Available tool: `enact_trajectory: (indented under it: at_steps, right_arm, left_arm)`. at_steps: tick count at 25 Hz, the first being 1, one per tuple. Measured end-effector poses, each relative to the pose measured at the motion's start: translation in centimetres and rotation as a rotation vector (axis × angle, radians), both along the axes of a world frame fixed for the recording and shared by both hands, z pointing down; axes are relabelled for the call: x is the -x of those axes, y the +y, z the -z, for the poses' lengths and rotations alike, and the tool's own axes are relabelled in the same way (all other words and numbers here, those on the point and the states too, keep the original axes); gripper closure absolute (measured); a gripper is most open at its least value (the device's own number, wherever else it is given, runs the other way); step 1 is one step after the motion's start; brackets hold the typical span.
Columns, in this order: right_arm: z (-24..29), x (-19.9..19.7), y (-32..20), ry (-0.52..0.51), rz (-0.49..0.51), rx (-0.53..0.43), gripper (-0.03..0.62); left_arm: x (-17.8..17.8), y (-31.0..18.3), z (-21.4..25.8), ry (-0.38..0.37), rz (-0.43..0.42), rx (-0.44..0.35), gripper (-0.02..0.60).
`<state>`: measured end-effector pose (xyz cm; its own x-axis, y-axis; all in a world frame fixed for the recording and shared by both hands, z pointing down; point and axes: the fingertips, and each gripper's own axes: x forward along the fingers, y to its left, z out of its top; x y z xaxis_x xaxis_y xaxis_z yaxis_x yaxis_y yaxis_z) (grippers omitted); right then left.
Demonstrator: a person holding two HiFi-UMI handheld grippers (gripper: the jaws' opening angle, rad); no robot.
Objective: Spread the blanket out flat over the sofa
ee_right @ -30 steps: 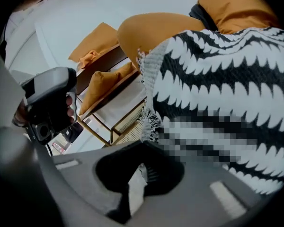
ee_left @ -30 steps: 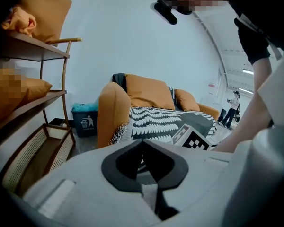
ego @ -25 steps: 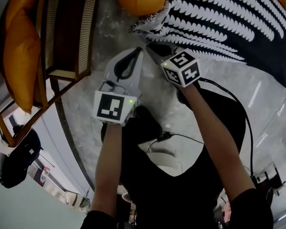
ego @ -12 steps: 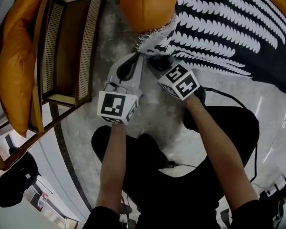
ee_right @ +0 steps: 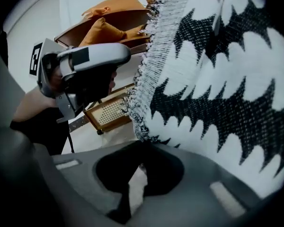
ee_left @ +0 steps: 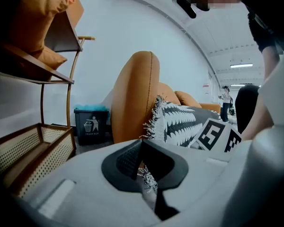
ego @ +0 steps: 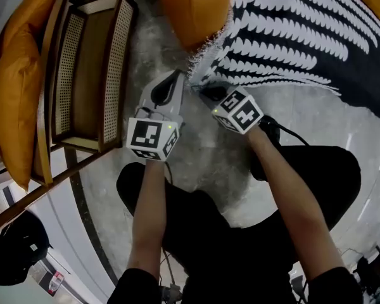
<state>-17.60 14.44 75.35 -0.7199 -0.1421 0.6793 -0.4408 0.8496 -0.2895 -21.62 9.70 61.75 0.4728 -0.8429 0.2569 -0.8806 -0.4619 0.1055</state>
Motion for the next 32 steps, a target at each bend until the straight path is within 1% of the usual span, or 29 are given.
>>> enact_trajectory:
  at_steps: [6,10,13,17,23,32]
  right_arm:
    - [-1.8,-0.4,0.5,0.015,-0.059,0.000,0.586]
    - [-3.2,-0.3,0.5,0.021,-0.105,0.049,0.586]
    - [-3.6,-0.2,0.2,0.030,-0.103,0.059,0.586]
    - [-4.5,0.4,0.3,0.038,-0.102,0.058,0.586]
    - [-6.5,-0.2,0.4,0.077,-0.107,0.038,0.586]
    - [-7.3,-0.7,1.4,0.113,-0.078,0.049,0.586]
  left_arm:
    - [-0.2,0.3,-1.6,-0.004,-0.047,0.007,0.571]
    - [0.0,0.6,-3.2,-0.002,-0.062,0.034,0.571]
    - [-0.5,0.5,-4.0,-0.007,-0.064,0.050,0.571]
    - [-1.0,0.3,-3.9,-0.016,-0.082,0.041,0.571]
    - [0.0,-0.4,-3.3,0.006,-0.056,0.040,0.571]
    - [-1.2,-0.8,-2.6,0.009,-0.065,0.034,0.571]
